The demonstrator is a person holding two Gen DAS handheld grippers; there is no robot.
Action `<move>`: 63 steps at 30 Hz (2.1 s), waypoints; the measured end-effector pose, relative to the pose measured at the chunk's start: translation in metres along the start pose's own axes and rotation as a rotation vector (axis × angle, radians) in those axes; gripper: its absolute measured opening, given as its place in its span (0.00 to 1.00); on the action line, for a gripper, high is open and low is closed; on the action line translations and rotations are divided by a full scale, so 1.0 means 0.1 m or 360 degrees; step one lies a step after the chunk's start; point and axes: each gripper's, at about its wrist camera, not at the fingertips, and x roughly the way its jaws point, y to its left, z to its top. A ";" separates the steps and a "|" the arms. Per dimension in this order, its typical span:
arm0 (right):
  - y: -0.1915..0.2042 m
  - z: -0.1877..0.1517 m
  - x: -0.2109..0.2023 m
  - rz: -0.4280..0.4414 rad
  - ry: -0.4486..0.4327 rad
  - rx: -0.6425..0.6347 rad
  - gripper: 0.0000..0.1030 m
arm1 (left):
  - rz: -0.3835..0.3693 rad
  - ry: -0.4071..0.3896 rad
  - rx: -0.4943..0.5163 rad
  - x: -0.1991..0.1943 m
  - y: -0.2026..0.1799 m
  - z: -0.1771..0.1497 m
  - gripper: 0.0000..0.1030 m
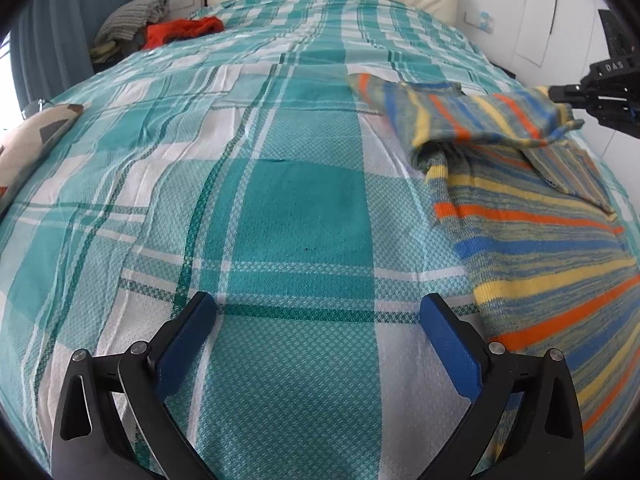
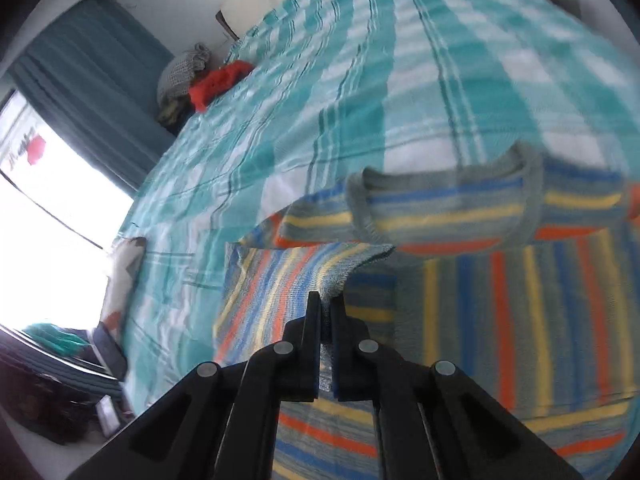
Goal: Fold small clothes
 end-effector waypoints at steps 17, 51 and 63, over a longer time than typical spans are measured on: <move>-0.85 -1.23 -0.86 -0.0364 -0.0021 -0.0108 0.49 | -0.0160 -0.0163 -0.0056 -0.66 -0.25 0.03 0.98; -1.40 -2.77 -1.74 -0.0594 -0.0115 0.0019 0.62 | 0.0158 0.0086 0.0140 -0.83 -1.00 -0.55 0.98; -1.37 -2.84 -1.66 -0.0621 -0.0105 -0.0027 0.71 | 0.0206 0.0106 0.0248 -0.78 -1.11 -0.62 0.98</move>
